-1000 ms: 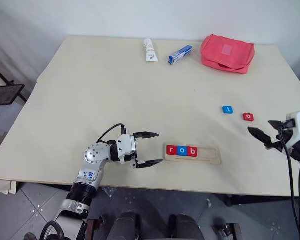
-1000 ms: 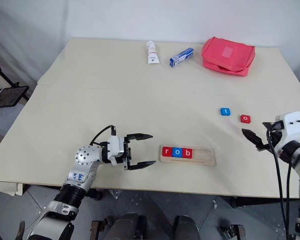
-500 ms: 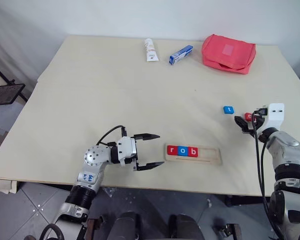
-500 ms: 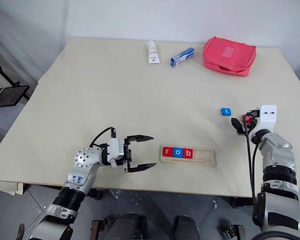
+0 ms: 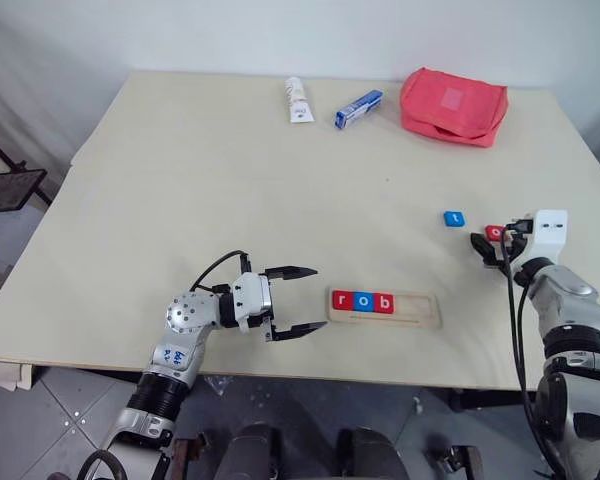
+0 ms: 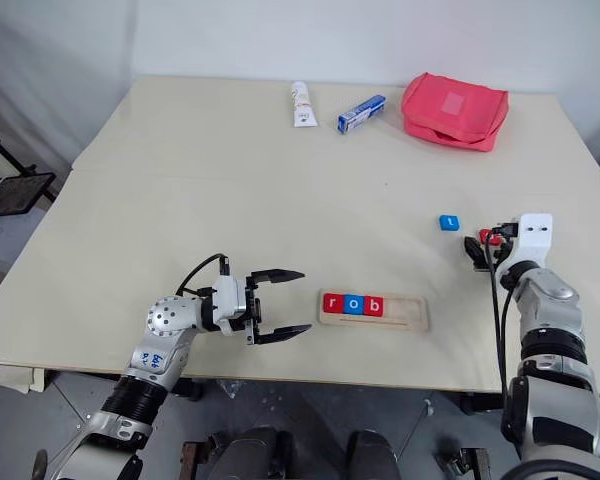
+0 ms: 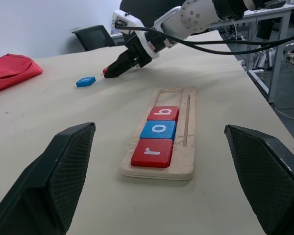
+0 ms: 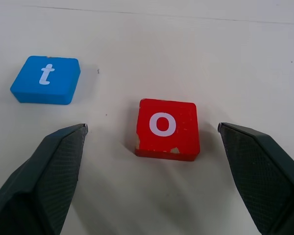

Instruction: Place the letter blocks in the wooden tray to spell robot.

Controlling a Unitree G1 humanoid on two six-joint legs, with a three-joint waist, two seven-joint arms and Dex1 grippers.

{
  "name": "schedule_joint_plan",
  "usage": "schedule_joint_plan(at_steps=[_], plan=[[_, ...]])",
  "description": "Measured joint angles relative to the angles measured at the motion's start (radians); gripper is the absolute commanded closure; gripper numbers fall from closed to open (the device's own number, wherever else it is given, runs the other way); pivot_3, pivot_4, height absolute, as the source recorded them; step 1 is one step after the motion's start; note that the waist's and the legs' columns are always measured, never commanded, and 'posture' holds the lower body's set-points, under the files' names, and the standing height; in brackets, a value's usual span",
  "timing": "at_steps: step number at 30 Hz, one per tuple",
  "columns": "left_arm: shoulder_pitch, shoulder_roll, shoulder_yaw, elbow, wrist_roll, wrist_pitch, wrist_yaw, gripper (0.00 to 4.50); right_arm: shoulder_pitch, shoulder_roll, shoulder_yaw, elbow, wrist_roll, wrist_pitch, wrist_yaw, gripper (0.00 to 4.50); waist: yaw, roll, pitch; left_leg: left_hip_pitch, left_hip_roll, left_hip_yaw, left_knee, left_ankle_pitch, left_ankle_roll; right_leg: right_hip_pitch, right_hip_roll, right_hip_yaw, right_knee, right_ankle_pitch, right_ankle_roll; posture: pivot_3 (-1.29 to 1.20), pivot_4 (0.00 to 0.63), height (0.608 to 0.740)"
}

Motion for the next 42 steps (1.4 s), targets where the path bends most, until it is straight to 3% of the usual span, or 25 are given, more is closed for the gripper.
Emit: schedule_joint_plan(at_steps=[3, 10, 11, 17, 19, 23, 27, 30, 35, 42], plan=[[-0.001, -0.003, -0.001, 0.000, 0.000, 0.000, 0.001, 0.00, -0.018, 0.008, -0.004, 0.031, 0.001, -0.012, -0.005, 0.60, -0.007, 0.000, 0.000, 0.000, 0.000, 0.000, 0.000, 0.000, 0.000, 0.000, 0.000, 0.000, 0.000, 0.000, 0.000, 0.00, 0.150, 0.740], [-0.001, -0.003, -0.001, 0.000, 0.000, 0.000, -0.001, 0.00, -0.023, 0.024, -0.007, 0.038, 0.005, -0.028, -0.022, 2.98, -0.006, 0.000, 0.000, 0.000, 0.000, -0.002, 0.000, 0.000, 0.000, 0.001, 0.000, 0.000, 0.000, 0.000, 0.000, 0.00, 0.150, 0.740], [-0.001, -0.001, -0.001, 0.000, 0.000, 0.000, -0.004, 0.00, -0.022, 0.024, -0.007, 0.038, 0.006, -0.032, -0.027, 3.05, -0.006, 0.000, 0.000, 0.000, 0.000, -0.002, 0.000, 0.000, 0.000, 0.001, 0.000, 0.000, 0.000, 0.000, 0.000, 0.00, 0.150, 0.740], [-0.001, 0.019, 0.003, 0.000, -0.004, 0.007, -0.022, 0.00, 0.020, 0.029, -0.008, -0.032, 0.009, -0.022, -0.046, 3.05, -0.007, 0.000, 0.000, 0.000, 0.000, -0.001, 0.000, 0.000, 0.000, 0.001, 0.000, 0.000, 0.000, 0.000, 0.000, 0.00, 0.150, 0.740], [-0.004, 0.030, 0.007, 0.004, -0.008, 0.009, -0.035, 0.00, 0.100, 0.038, -0.011, -0.177, 0.020, 0.029, -0.065, 3.05, -0.005, 0.000, 0.000, 0.000, 0.000, -0.003, 0.000, 0.000, 0.000, 0.000, 0.000, 0.001, 0.001, 0.000, 0.000, 0.00, 0.150, 0.740], [-0.002, 0.069, 0.026, 0.010, -0.025, 0.025, -0.073, 0.00, 0.440, 0.094, -0.038, -0.787, 0.099, 0.270, -0.141, 3.05, 0.004, 0.004, 0.000, -0.003, 0.000, -0.008, -0.002, 0.000, -0.001, -0.003, 0.000, 0.004, 0.003, 0.000, 0.000, 0.00, 0.150, 0.740], [0.003, 0.079, 0.030, 0.012, -0.041, 0.032, -0.109, 0.00, 0.647, 0.157, -0.071, -1.224, 0.178, 0.492, -0.245, 3.05, 0.009, 0.005, 0.001, -0.001, -0.001, -0.007, -0.002, 0.000, -0.001, -0.001, 0.000, 0.004, 0.001, 0.000, 0.000, 0.00, 0.150, 0.740], [0.003, 0.080, 0.031, 0.016, -0.041, 0.031, -0.123, 0.00, 0.753, 0.207, -0.083, -1.415, 0.217, 0.592, -0.296, 3.05, 0.015, 0.005, 0.001, -0.001, -0.001, -0.006, -0.002, 0.000, -0.001, 0.000, 0.001, 0.006, 0.000, 0.000, 0.000, 0.00, 0.150, 0.740], [0.002, 0.078, 0.031, 0.019, -0.042, 0.030, -0.132, 0.00, 0.866, 0.281, -0.081, -1.553, 0.244, 0.668, -0.344, 3.05, 0.016, 0.005, 0.001, 0.000, -0.001, -0.004, -0.002, 0.000, -0.001, -0.001, 0.002, 0.011, 0.000, 0.000, 0.000, 0.00, 0.150, 0.740], [0.002, 0.074, 0.032, 0.020, -0.042, 0.027, -0.138, 0.00, 0.892, 0.309, -0.084, -1.579, 0.244, 0.681, -0.368, 3.05, 0.015, 0.005, 0.001, 0.001, -0.001, -0.001, -0.002, 0.000, -0.001, -0.001, 0.002, 0.011, 0.000, 0.000, 0.000, 0.00, 0.150, 0.740]])
